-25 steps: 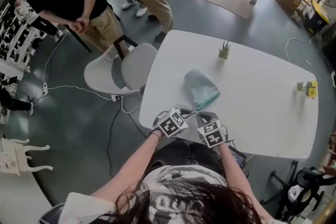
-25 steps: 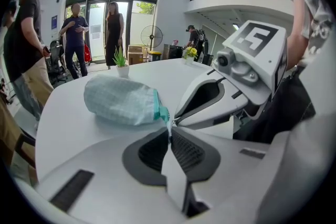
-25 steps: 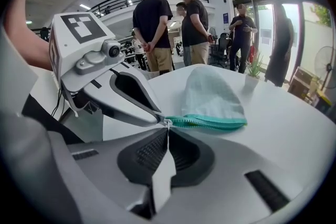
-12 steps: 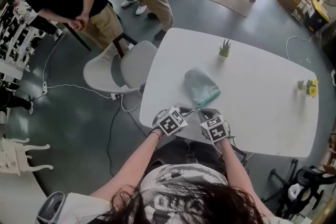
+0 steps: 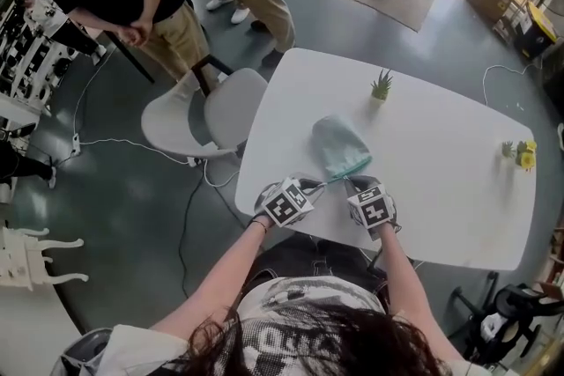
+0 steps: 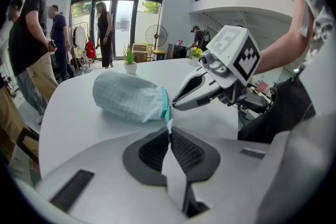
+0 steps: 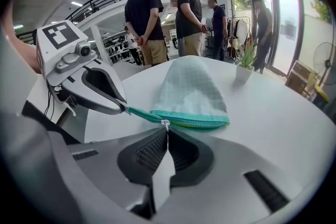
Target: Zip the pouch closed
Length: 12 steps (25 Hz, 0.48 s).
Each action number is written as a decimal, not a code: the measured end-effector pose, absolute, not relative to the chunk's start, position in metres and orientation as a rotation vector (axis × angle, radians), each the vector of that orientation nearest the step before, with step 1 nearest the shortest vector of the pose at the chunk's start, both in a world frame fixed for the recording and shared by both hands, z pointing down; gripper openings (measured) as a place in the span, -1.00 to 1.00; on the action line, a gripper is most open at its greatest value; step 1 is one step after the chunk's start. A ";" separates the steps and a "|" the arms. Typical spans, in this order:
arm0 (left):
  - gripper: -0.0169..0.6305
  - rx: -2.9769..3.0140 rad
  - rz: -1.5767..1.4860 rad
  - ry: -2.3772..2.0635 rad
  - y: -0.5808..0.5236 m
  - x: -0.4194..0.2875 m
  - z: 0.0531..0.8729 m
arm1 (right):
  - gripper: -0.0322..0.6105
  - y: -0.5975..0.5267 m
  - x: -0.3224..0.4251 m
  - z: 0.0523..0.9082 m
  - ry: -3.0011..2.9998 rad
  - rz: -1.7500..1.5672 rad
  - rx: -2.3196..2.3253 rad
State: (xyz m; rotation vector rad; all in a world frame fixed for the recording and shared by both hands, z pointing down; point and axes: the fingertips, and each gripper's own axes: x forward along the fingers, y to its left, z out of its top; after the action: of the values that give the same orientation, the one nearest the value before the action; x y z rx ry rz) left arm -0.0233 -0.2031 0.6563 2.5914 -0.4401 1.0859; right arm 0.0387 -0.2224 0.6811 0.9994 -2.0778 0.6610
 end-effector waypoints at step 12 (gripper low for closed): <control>-0.88 2.564 1.096 -0.478 -0.216 -0.035 0.661 | -0.88 -0.255 0.085 0.698 -1.989 0.688 1.061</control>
State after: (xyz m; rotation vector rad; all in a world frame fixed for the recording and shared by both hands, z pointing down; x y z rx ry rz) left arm -0.0355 -0.2157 0.6608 2.5643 -0.4780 1.0965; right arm 0.0854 -0.2554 0.6977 1.0607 -1.9894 0.6876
